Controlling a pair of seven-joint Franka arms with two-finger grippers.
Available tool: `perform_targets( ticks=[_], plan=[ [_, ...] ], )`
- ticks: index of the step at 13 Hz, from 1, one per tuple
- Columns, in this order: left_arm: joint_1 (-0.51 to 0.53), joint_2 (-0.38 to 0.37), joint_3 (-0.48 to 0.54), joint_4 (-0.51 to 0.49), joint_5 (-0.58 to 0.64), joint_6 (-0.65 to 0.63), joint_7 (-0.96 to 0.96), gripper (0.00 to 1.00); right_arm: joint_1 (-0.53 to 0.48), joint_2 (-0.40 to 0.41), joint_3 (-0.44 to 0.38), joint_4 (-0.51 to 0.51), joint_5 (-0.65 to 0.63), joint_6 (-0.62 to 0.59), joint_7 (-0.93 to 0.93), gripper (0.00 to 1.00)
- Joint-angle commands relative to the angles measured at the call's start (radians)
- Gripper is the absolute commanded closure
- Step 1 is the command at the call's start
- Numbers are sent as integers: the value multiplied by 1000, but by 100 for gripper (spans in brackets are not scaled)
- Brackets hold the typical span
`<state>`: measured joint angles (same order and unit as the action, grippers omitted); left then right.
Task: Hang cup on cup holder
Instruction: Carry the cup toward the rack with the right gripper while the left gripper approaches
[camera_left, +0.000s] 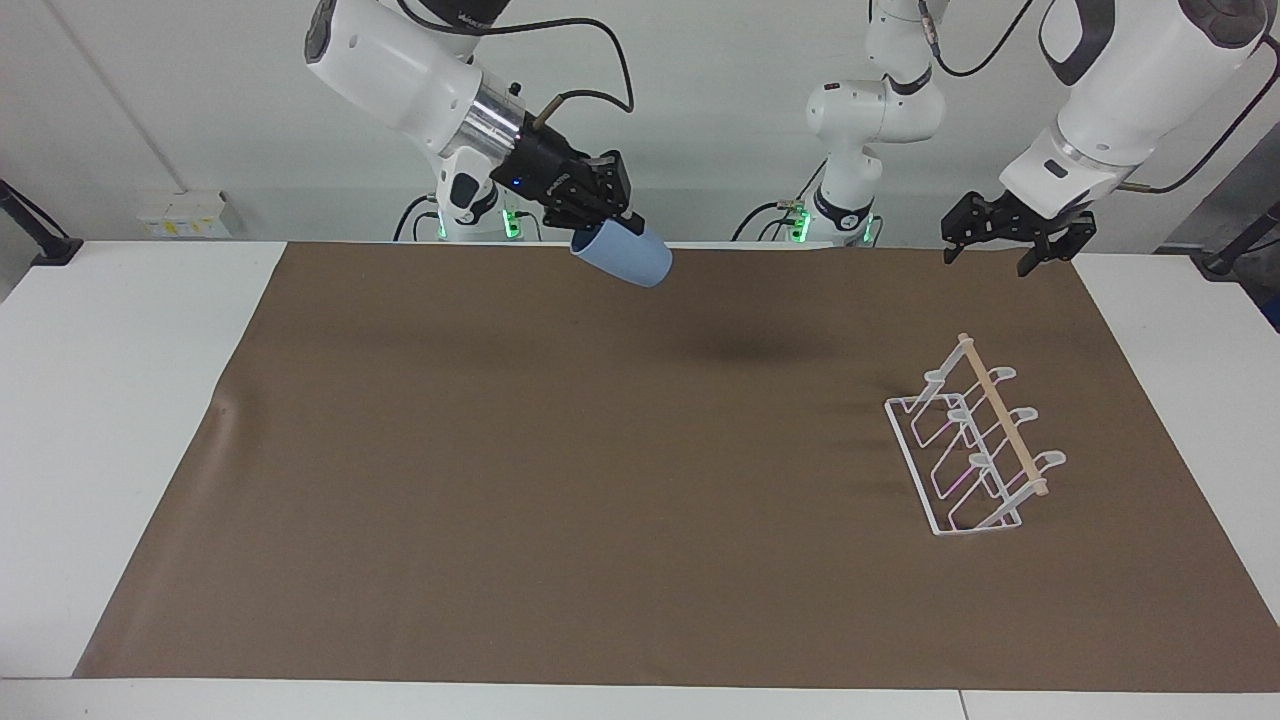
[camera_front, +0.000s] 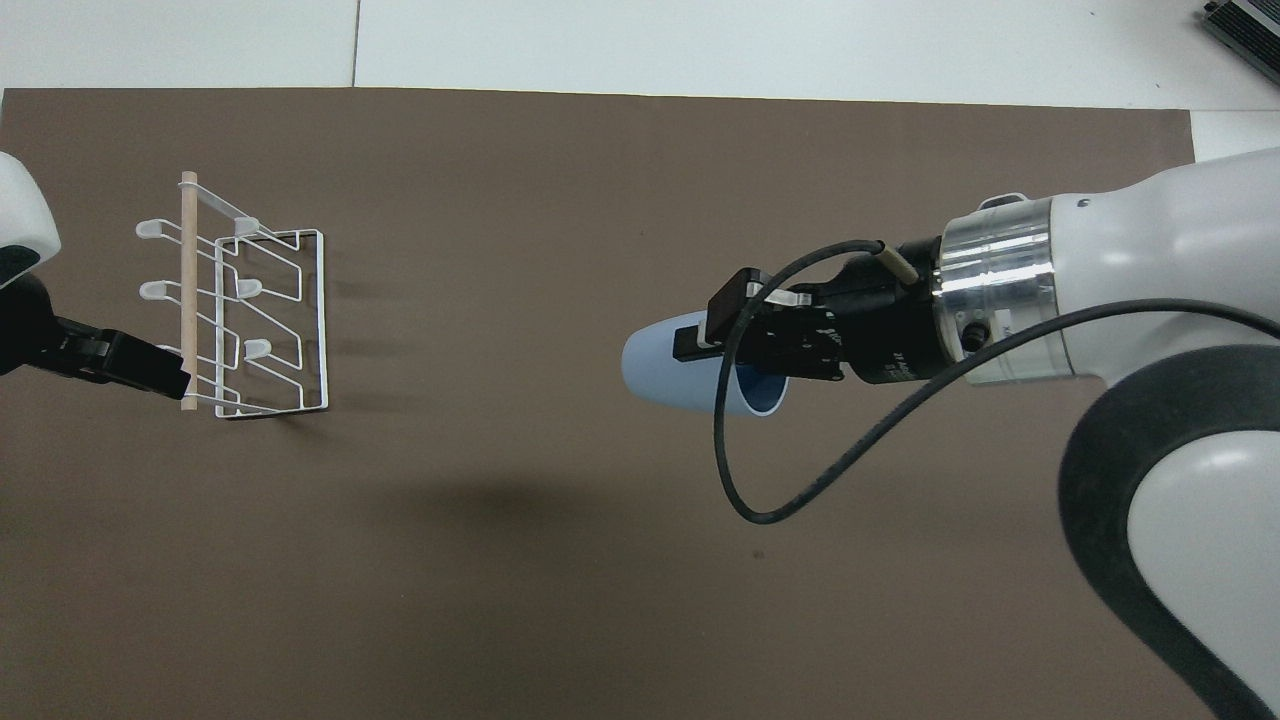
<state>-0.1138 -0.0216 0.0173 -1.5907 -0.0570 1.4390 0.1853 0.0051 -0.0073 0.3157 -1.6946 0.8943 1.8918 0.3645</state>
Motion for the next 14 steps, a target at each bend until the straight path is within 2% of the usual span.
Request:
perform_targets(
  ticks=[1,3,5,7,9,11,14],
  plan=[
    [-10,-26,9,-34,-82,59,180,0,39,20,-1,-10,103,84,124,100],
    [-21,-24,1,-34,-113,87,368,0,99,38,-1,-8,146,177,264,100],
    [-24,-24,1,-35,-194,83,477,0,151,53,-1,-7,179,277,383,100],
    [-26,-26,-14,-34,-277,77,609,0,179,59,-1,-5,190,328,465,100],
    [-26,-26,-52,-31,-284,87,759,0,188,63,-1,-3,190,336,494,100],
    [-26,-23,-75,-26,-309,104,809,0,187,63,-1,-3,190,336,499,100],
    [-26,-11,-121,-20,-348,237,971,0,187,63,-1,-2,190,336,499,100]
  ],
)
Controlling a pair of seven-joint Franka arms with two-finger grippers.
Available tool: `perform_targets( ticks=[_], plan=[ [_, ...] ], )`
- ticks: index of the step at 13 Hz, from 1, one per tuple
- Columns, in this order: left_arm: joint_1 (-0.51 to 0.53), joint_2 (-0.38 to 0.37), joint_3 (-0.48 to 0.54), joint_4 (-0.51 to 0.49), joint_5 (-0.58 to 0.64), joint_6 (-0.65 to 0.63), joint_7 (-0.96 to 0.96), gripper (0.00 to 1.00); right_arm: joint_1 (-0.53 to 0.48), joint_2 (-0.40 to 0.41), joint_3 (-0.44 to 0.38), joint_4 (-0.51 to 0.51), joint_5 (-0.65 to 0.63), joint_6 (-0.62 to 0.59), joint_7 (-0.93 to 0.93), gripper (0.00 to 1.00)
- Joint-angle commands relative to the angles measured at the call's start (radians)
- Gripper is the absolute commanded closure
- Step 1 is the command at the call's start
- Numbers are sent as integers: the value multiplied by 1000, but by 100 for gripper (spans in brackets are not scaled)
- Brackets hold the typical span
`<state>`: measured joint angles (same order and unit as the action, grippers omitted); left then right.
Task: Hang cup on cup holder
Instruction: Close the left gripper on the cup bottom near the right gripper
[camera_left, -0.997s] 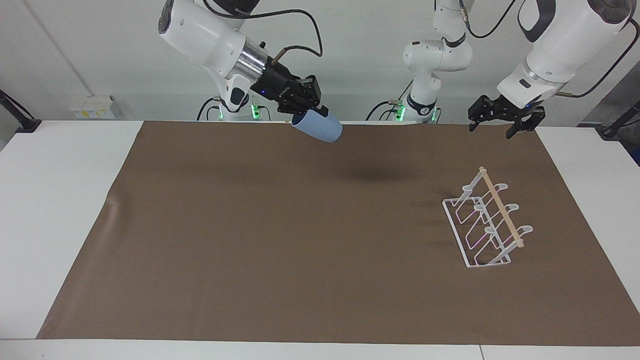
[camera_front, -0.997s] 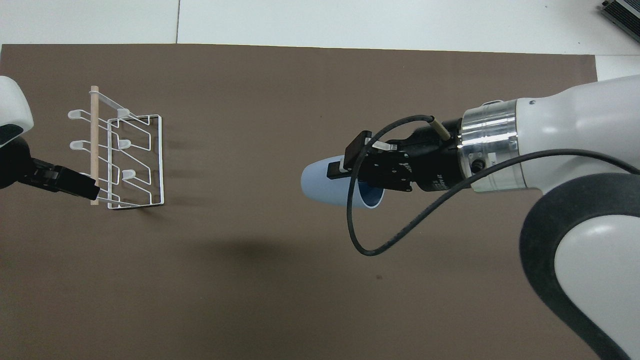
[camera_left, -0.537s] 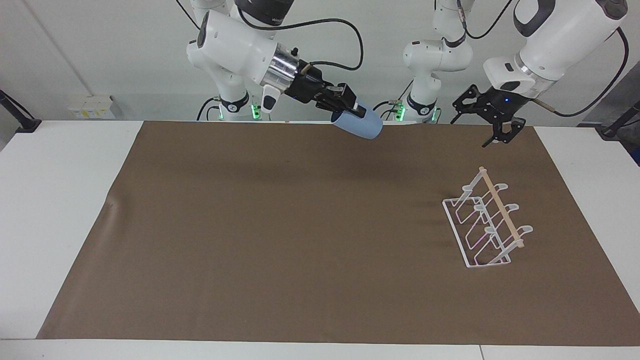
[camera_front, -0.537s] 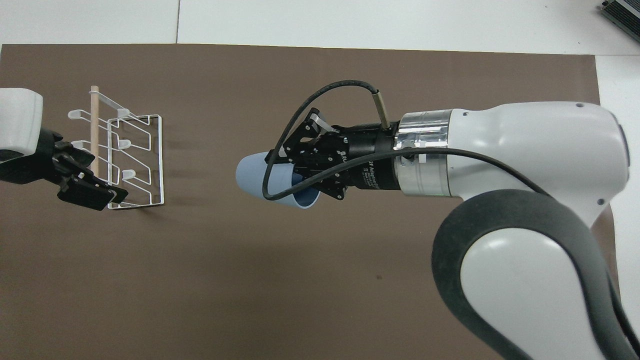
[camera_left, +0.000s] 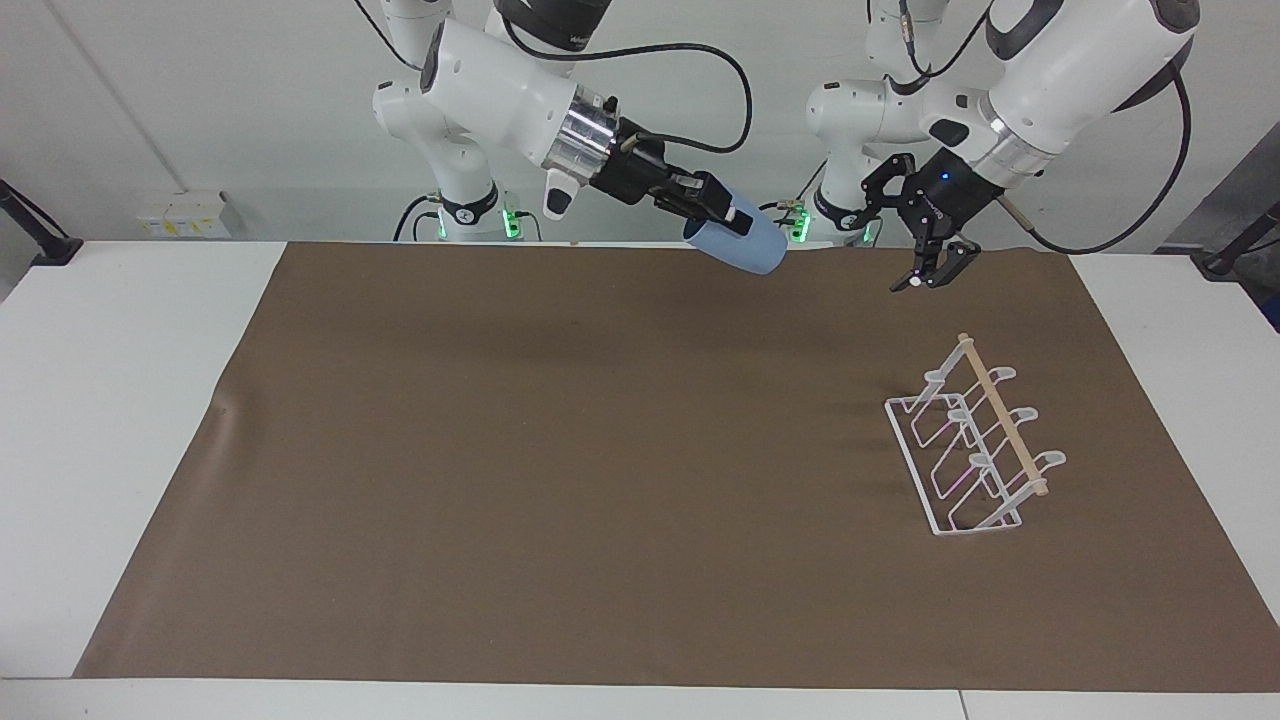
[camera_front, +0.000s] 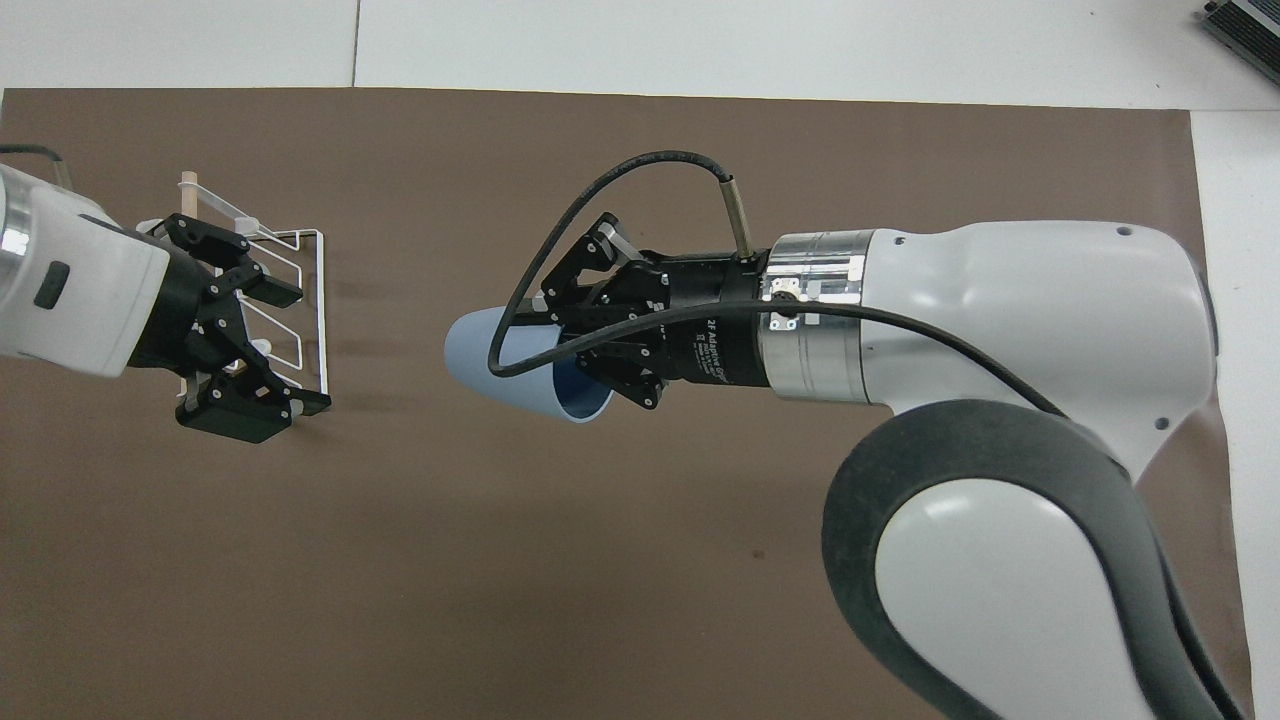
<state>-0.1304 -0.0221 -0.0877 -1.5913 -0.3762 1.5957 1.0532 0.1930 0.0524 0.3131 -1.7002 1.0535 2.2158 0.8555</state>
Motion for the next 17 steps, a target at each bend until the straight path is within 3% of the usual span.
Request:
perform_targets(
  ticks=[1,8,17],
  plan=[
    [-9,-10,-42,-18,-58,102,138,0,-1,3,1,4,31,12,8,100],
    [-9,-7,-188,10,-58,196,189,0,-1,3,1,5,30,12,8,100],
    [-28,-25,-231,-51,-64,271,189,0,-1,3,1,5,30,12,8,100]
  ],
)
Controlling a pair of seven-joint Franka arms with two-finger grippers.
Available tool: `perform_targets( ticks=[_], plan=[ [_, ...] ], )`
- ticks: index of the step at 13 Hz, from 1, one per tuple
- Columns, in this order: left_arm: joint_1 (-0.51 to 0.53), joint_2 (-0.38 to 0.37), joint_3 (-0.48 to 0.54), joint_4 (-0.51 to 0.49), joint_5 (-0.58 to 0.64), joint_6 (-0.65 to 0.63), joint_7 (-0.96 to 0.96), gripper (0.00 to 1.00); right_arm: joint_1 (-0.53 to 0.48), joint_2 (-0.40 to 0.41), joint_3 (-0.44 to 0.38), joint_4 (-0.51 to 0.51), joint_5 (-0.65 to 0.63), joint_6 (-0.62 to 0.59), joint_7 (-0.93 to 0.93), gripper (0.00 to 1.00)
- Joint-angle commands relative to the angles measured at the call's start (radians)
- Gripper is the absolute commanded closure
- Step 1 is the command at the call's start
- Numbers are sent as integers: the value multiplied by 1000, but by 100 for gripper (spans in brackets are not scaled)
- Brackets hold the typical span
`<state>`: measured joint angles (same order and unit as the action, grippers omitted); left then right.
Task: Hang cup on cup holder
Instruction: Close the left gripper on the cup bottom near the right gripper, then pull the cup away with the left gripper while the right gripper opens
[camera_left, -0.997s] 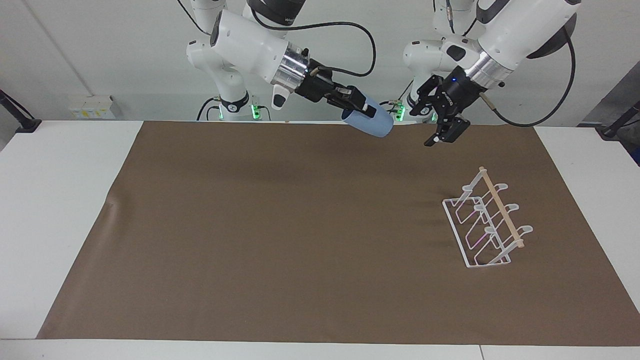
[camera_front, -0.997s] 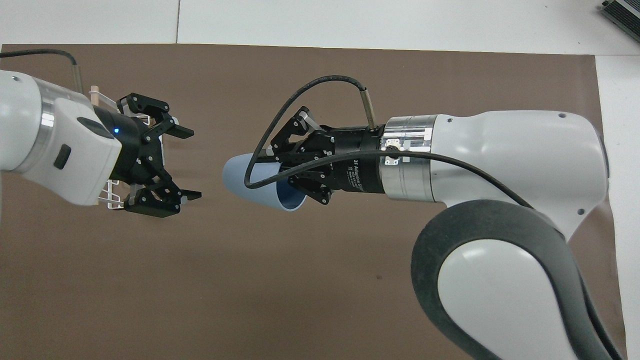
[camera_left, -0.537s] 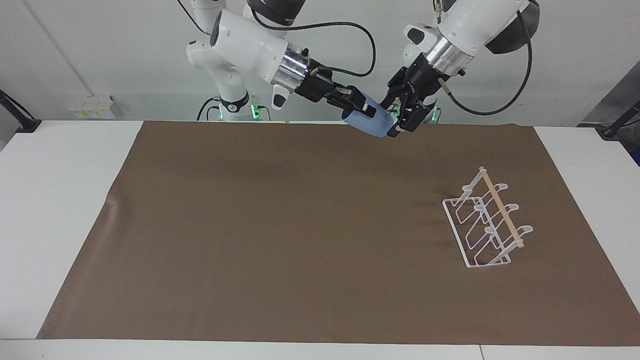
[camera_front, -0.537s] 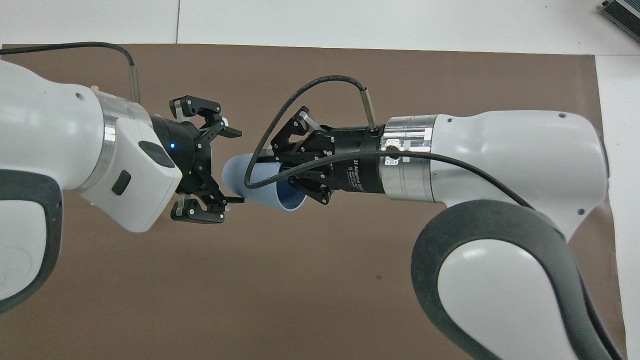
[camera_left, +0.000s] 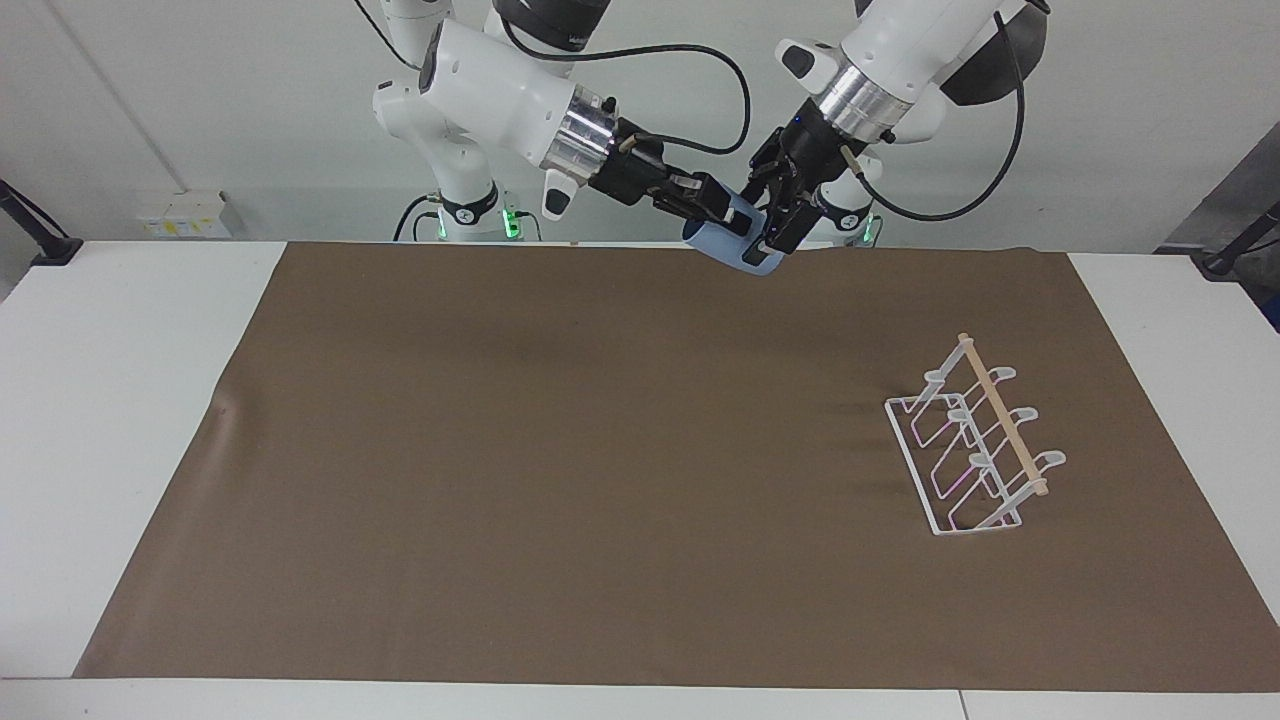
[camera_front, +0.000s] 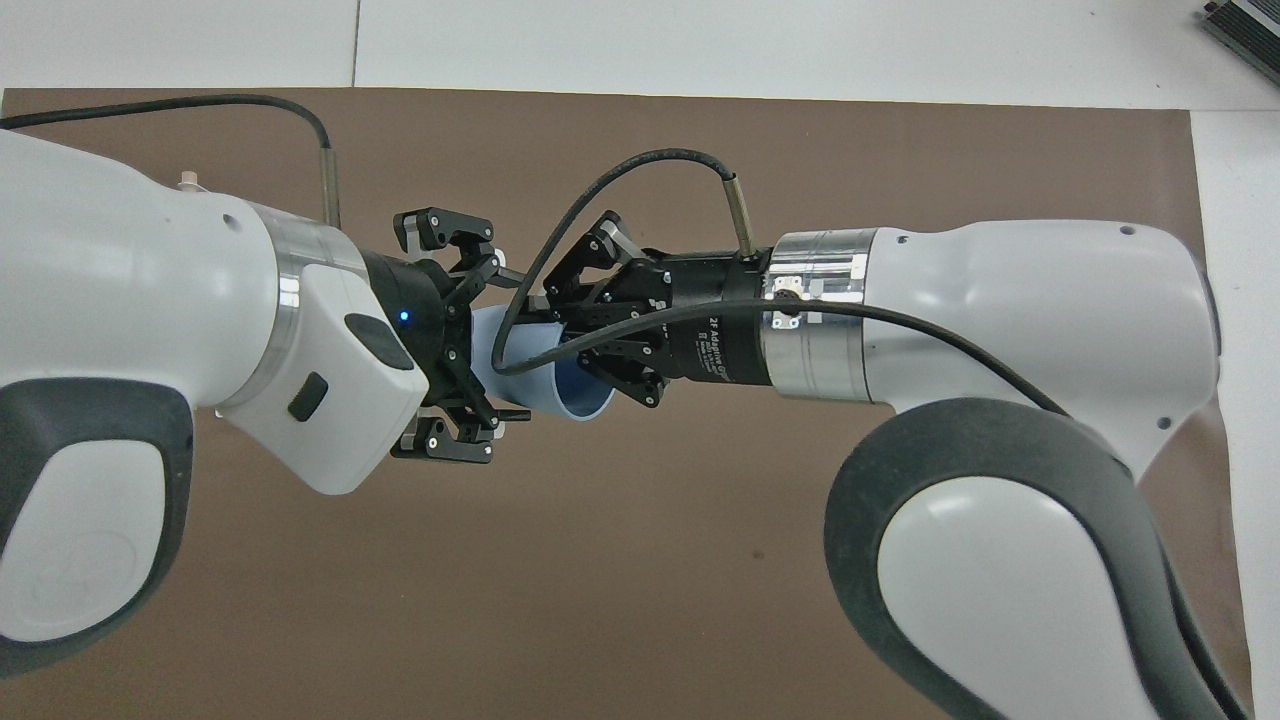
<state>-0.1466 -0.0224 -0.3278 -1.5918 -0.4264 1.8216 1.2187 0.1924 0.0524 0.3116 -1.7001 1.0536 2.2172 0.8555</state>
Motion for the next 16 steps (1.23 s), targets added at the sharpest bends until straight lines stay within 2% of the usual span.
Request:
perform_targets(
  ticks=[1,2,3,4,5,11,14,15,16],
  plan=[
    [-11,-27,9,-59,-12,54,25,0,-1,3,3,5,29,10,8,100],
    [-11,-27,10,-59,-12,54,25,0,-1,3,3,5,29,10,8,100],
    [-11,-27,10,-57,-12,53,21,46,-1,3,3,5,29,10,8,100],
    [-11,-27,10,-54,-12,53,16,80,-1,3,3,5,29,10,8,100],
    [-11,-25,10,-48,-12,42,12,100,-1,3,3,5,29,10,8,100],
    [1,-24,15,-45,-11,15,12,100,-1,3,3,5,23,10,8,100],
    [4,-24,18,-42,-6,16,10,100,-2,3,3,-1,23,9,7,56],
    [4,-22,19,-42,-6,15,8,100,-2,3,1,-1,22,10,7,49],
    [5,-22,21,-42,0,13,8,100,-2,3,1,0,22,10,7,46]
  ],
)
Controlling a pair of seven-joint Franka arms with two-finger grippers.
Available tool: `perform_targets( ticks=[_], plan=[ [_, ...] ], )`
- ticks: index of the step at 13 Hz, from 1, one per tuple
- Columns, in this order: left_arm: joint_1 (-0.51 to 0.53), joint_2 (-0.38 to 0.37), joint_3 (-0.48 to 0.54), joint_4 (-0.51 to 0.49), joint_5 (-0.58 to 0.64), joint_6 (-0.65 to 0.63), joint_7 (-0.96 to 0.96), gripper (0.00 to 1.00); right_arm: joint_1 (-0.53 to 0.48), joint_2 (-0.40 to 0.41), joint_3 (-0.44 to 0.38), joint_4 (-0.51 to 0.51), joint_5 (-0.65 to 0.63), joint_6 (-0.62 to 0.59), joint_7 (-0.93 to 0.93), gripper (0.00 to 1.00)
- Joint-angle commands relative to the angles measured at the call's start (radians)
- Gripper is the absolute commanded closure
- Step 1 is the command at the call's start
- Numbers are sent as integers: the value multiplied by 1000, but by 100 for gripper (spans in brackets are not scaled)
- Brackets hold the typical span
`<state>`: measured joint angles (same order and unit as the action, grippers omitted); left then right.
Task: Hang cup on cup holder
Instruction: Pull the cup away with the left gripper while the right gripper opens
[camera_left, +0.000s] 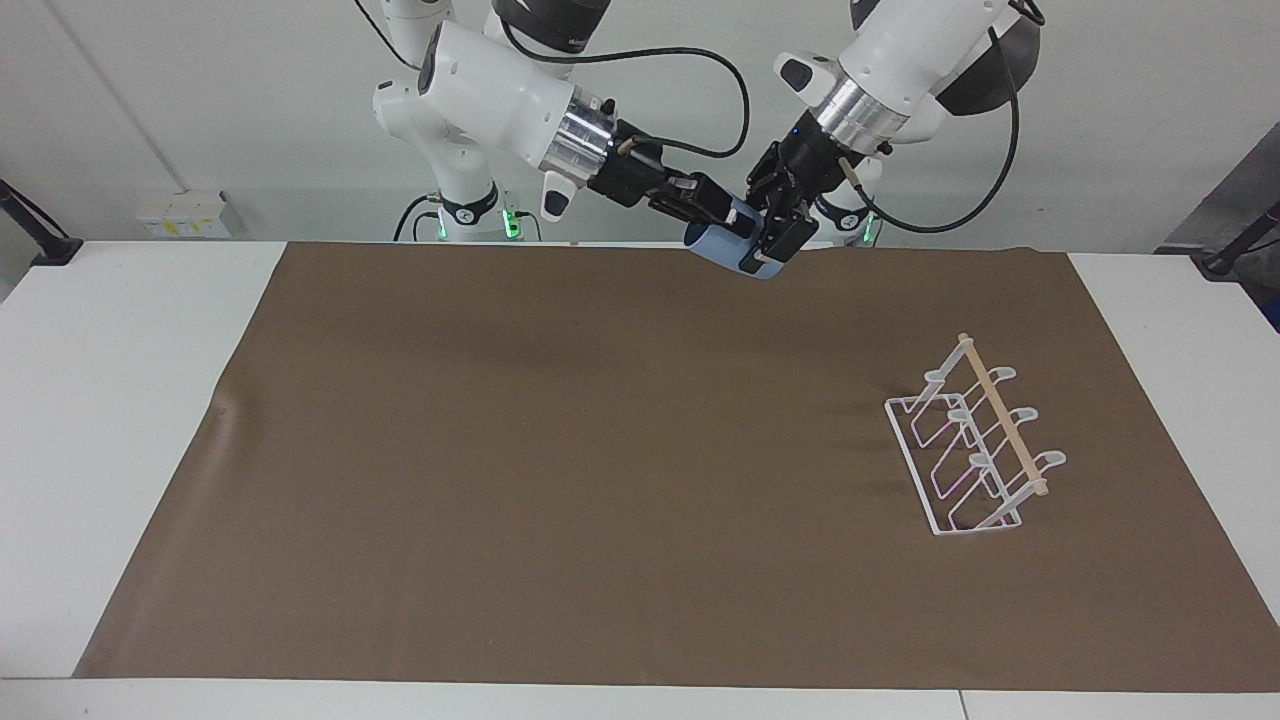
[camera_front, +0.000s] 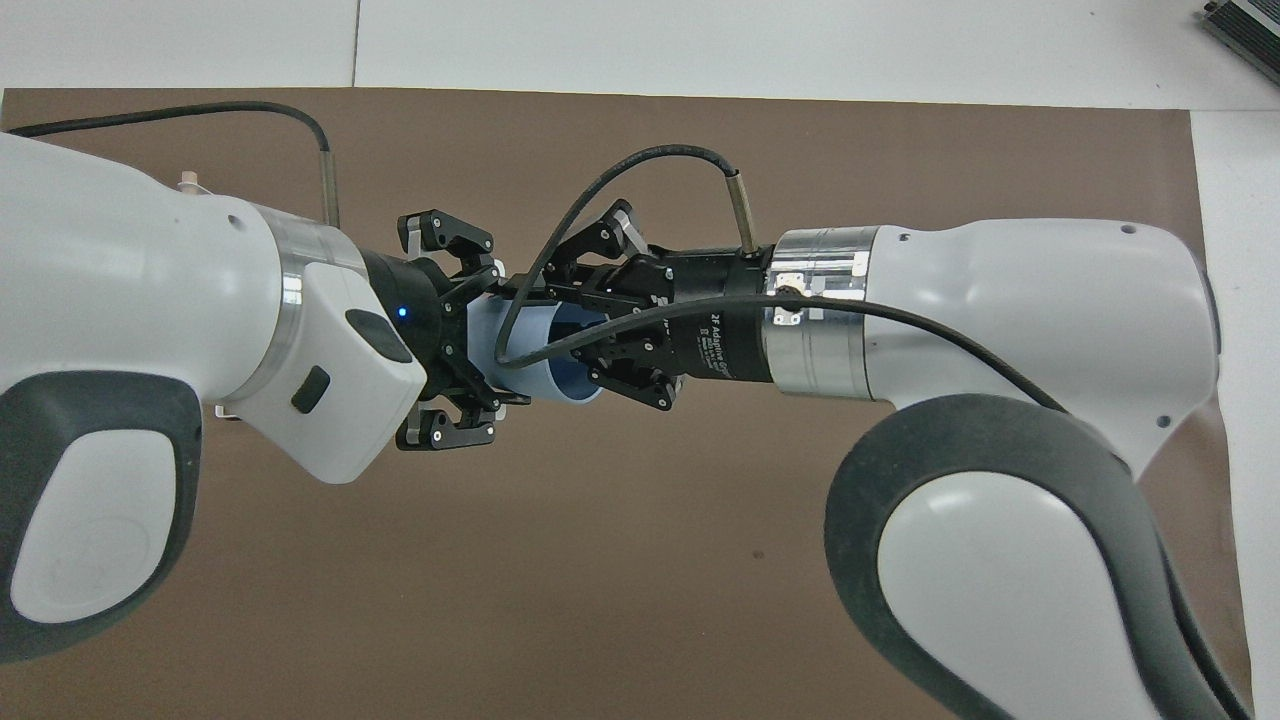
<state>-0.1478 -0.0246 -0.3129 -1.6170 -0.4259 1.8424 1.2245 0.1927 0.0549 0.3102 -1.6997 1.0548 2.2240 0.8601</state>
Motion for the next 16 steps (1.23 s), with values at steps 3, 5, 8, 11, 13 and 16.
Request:
perform_targets(
  ticks=[3,5,8,11,13,16],
  plan=[
    [7,-18,6,-14,83,-11,1,100,-2,0,3,0,21,3,2,46],
    [7,-9,5,15,200,-15,1,100,-2,0,3,-1,21,2,2,46],
    [13,-8,6,16,358,-28,1,100,-4,2,3,0,11,2,-7,48],
    [-4,-17,0,11,629,-126,1,100,-10,3,0,-1,-4,-6,-169,49],
    [-6,-20,0,6,728,-163,3,100,-16,5,1,0,-102,-15,-303,50],
    [-4,-23,-2,-9,896,-186,4,100,-13,6,1,0,-302,-32,-456,51]
  ],
)
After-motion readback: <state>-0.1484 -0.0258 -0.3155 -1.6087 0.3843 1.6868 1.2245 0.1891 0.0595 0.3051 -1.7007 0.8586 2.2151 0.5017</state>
